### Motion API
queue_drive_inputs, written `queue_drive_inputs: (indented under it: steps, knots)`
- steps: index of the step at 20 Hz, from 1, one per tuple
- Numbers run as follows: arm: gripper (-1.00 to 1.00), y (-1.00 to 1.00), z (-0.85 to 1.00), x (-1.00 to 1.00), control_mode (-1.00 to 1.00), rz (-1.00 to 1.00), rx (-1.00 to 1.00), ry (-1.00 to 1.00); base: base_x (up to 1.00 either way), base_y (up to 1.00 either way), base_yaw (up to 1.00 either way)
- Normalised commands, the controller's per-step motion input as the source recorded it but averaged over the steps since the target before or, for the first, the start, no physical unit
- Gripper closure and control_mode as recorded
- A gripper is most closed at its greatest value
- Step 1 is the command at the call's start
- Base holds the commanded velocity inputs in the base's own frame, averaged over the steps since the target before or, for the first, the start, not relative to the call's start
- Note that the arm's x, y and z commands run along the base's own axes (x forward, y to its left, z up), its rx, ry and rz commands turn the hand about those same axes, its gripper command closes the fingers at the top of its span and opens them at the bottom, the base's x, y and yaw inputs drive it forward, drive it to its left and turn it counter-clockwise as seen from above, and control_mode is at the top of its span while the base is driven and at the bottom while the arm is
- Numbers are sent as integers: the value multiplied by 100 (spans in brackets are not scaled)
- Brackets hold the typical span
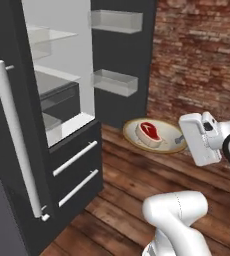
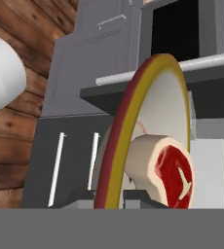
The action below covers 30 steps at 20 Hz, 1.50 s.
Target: Place one of the steaks on the plate and the other in the bowl. Then place the bowl in the fridge.
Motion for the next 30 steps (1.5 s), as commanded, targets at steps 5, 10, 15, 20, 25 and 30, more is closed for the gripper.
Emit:
queue_drive_inputs:
  steps: [5, 10, 15, 20, 25, 30]
  knots:
    - [100, 0, 0, 0, 100, 0, 0, 0, 39, 44, 32]
    - [100, 0, 0, 0, 100, 0, 0, 0, 78, 6, 46]
    - [100, 0, 0, 0, 100, 0, 0, 0, 48, -9, 45]
    - [100, 0, 0, 0, 100, 0, 0, 0, 42, -44, 41]
    - [100, 0, 0, 0, 100, 0, 0, 0, 34, -54, 31]
    - [100, 0, 0, 0, 100, 0, 0, 0, 23, -5, 10]
